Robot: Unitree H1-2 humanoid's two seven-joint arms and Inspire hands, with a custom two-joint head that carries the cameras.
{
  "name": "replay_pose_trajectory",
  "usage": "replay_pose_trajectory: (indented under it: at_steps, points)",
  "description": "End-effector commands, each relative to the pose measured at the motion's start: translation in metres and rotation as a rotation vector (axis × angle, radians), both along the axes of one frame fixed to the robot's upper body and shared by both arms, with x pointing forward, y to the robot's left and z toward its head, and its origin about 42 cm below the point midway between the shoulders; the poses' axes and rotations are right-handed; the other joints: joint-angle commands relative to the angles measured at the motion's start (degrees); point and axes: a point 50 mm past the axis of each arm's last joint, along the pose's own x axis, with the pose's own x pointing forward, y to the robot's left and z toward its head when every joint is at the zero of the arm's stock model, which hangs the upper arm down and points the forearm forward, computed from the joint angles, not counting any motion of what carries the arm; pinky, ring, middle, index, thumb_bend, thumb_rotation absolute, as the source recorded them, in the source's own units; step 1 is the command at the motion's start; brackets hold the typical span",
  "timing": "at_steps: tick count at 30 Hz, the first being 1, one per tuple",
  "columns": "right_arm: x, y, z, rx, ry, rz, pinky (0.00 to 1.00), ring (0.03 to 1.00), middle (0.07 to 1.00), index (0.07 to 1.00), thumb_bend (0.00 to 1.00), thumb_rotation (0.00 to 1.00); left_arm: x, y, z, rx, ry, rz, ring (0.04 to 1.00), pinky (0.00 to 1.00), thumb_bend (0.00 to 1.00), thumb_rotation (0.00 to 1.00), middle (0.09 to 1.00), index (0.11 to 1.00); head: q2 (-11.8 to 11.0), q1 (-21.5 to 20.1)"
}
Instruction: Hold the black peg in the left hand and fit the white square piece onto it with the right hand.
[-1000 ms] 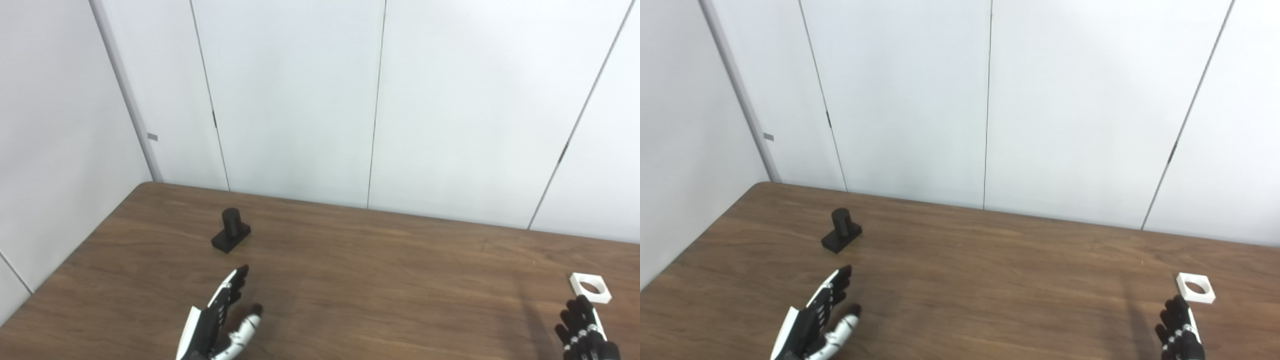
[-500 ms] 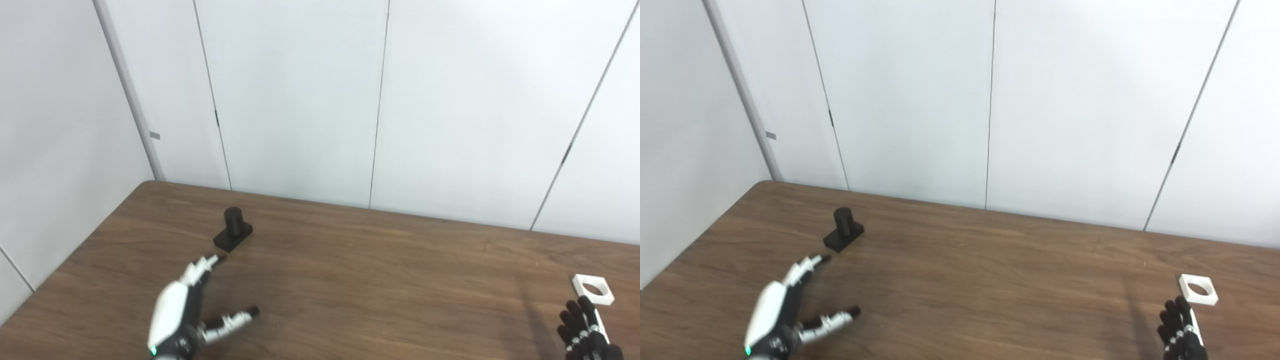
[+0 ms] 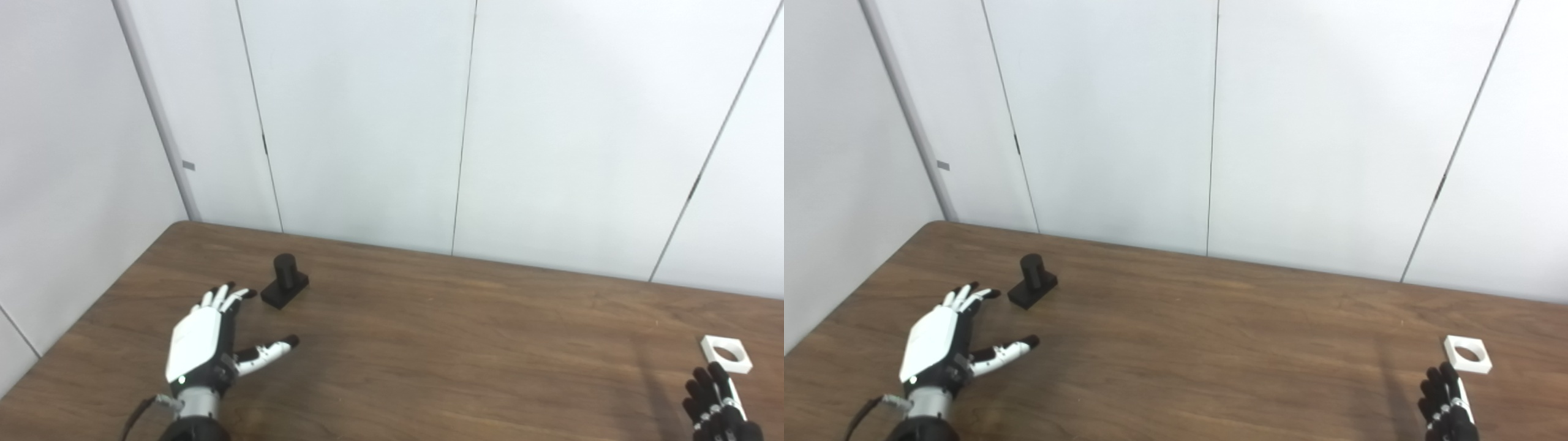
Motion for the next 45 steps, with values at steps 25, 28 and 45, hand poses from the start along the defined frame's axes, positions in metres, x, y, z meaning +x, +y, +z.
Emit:
replay_pose_trajectory:
  at_steps: [25,28,45]
  points:
    - [-0.027,0.003,-0.048,0.027,0.162,-0.032,1.00,0.986,0.983,1.000,0.54,1.00,0.089,0.022,0.006,0.052,0.036,0.074,1.000,1.00,0.93,0.56,1.000,0.855,0.19,-1.41]
    - [-0.027,0.003,-0.049,0.029,0.163,-0.034,1.00,0.993,0.982,1.000,0.55,1.00,0.095,0.022,0.007,0.047,0.043,0.075,1.000,1.00,0.92,0.56,0.997,0.856,0.24,-1.45]
    - [-0.032,0.005,-0.048,0.030,0.167,-0.038,1.00,0.991,0.984,1.000,0.55,1.00,0.125,0.019,0.019,0.066,0.081,0.070,1.000,1.00,0.87,0.50,0.987,0.786,0.97,-1.75]
